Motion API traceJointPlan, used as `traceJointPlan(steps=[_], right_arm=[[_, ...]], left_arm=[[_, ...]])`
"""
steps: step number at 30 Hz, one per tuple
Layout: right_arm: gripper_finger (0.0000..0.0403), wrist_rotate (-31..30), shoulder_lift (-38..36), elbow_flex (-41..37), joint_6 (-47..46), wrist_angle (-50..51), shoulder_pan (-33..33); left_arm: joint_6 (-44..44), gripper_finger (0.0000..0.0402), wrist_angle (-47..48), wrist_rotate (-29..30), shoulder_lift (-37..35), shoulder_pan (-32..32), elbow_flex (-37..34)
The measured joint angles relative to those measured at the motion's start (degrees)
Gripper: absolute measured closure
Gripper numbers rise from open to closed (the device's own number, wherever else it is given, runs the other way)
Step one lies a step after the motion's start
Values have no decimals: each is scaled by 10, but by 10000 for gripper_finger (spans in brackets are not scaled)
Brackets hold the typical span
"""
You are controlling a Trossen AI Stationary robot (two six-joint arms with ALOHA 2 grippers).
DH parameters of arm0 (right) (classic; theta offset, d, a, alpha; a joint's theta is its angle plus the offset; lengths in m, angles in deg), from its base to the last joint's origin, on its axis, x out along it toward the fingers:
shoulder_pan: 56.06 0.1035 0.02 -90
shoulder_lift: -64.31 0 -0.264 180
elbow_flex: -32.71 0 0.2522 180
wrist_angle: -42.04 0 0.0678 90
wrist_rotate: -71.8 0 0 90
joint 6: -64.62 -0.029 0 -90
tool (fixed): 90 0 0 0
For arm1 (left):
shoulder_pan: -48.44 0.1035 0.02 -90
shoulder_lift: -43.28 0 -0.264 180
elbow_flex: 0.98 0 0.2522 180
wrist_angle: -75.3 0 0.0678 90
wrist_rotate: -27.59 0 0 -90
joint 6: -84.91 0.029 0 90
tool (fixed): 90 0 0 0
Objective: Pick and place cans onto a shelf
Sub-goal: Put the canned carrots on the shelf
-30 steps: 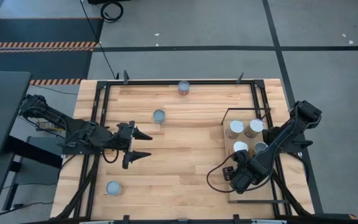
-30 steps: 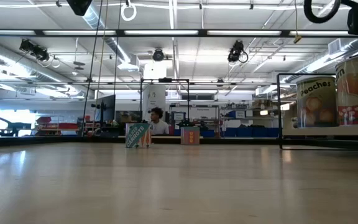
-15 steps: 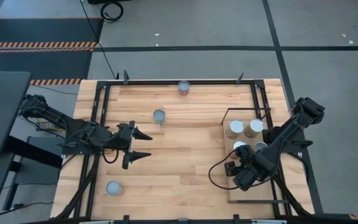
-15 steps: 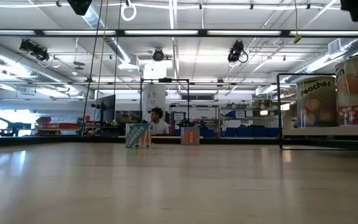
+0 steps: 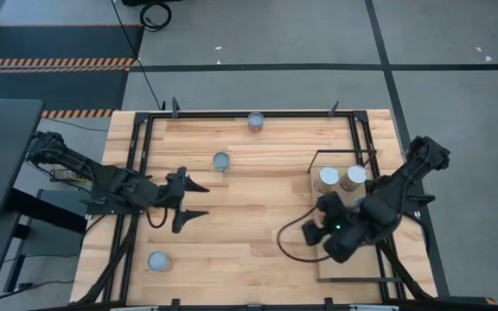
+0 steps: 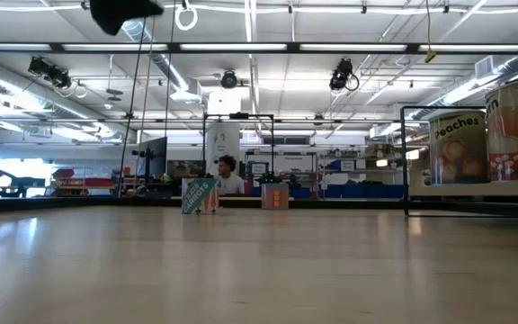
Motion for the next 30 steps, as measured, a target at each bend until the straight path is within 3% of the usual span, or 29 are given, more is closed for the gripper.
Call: traceJointPlan(steps=[2,8,17,23,30], right_arm=[[48,-34,10,31,84,-21,-17],[48,-78,10,75,345,-30,-80],[48,-44,-2,74,673,-54,-198],[48,-11,-1,46,772,-91,-250],[48,15,0,16,821,-144,-267]], left_arm=[[-28,83,21,25,0,18,-15],[-48,84,34,21,27,129,-41],[-6,109,40,-12,141,309,-40],[-2,173,12,-13,187,429,-40],[-8,300,-5,-46,261,506,-40]])
